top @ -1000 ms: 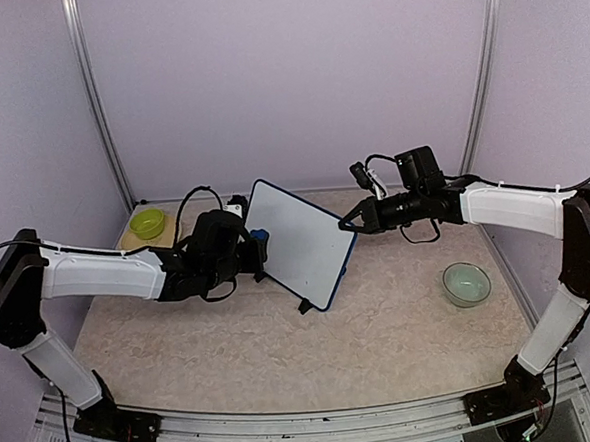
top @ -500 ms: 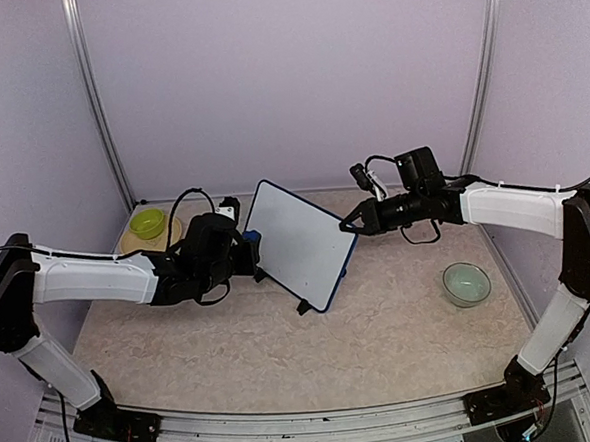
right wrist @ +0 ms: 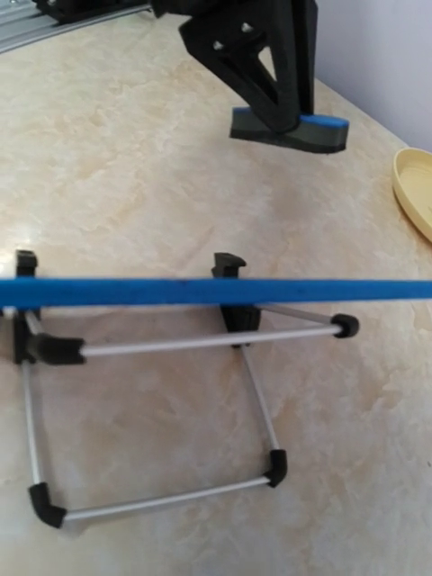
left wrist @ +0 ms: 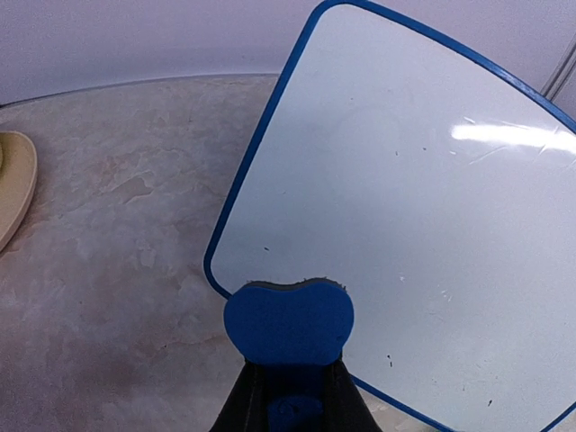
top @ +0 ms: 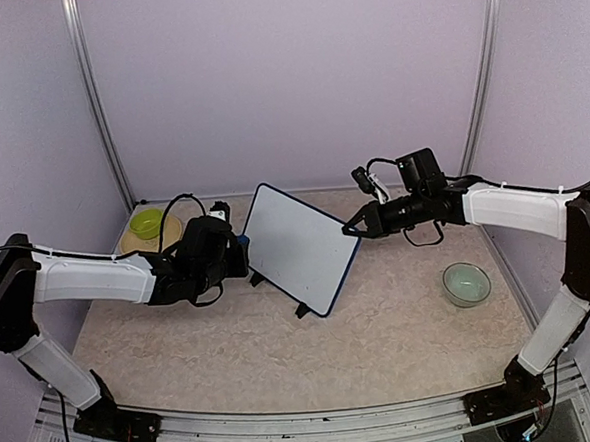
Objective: Erase the whiteboard
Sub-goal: Place the whiteboard on the whiteboard stand.
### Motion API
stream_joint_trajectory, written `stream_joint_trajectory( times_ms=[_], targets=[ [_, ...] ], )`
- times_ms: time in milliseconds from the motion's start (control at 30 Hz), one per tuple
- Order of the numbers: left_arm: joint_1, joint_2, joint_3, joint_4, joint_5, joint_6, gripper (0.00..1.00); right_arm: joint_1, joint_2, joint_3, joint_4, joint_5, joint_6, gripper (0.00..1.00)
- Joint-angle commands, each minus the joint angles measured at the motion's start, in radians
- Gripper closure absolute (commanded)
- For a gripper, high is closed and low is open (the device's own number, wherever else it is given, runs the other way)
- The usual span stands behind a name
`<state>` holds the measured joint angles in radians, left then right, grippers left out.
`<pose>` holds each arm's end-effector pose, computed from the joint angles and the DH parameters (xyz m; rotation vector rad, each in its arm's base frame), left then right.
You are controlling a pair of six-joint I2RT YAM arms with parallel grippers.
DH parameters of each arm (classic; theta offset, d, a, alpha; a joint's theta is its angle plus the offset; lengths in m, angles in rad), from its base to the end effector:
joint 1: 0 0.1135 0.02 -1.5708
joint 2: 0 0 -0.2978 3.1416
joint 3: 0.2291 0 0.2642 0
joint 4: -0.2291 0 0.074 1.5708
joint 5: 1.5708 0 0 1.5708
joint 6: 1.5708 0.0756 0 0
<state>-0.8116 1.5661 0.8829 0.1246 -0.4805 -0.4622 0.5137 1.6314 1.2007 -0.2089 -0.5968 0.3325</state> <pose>0.2839 -0.2484 0.2207 0.0823 2.0696 -0.2723 0.3331 0.2367 0.2764 -0.5587 2.2447 1.1127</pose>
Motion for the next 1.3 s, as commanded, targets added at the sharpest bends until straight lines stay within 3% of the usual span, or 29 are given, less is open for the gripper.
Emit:
stream_joint_trajectory(
  times_ms=[0,367,1000,1267],
  targets=[
    [0.009,-0.011,-0.015,-0.008,-0.018,-0.012,0.9,-0.017,-0.081,-0.026,-0.014,-0.002,-0.034,1.0],
    [0.014,0.021,-0.014,-0.002,0.016,-0.022,0.9,-0.036,-0.11,-0.105,-0.009,0.007,-0.041,1.0],
    [0.014,0.046,-0.029,0.001,0.024,-0.033,0.9,-0.043,-0.129,-0.106,-0.047,0.079,-0.068,0.58],
    [0.02,0.085,-0.001,-0.106,0.005,-0.08,0.87,-0.061,-0.154,-0.11,-0.065,0.098,-0.078,0.53]
  ],
)
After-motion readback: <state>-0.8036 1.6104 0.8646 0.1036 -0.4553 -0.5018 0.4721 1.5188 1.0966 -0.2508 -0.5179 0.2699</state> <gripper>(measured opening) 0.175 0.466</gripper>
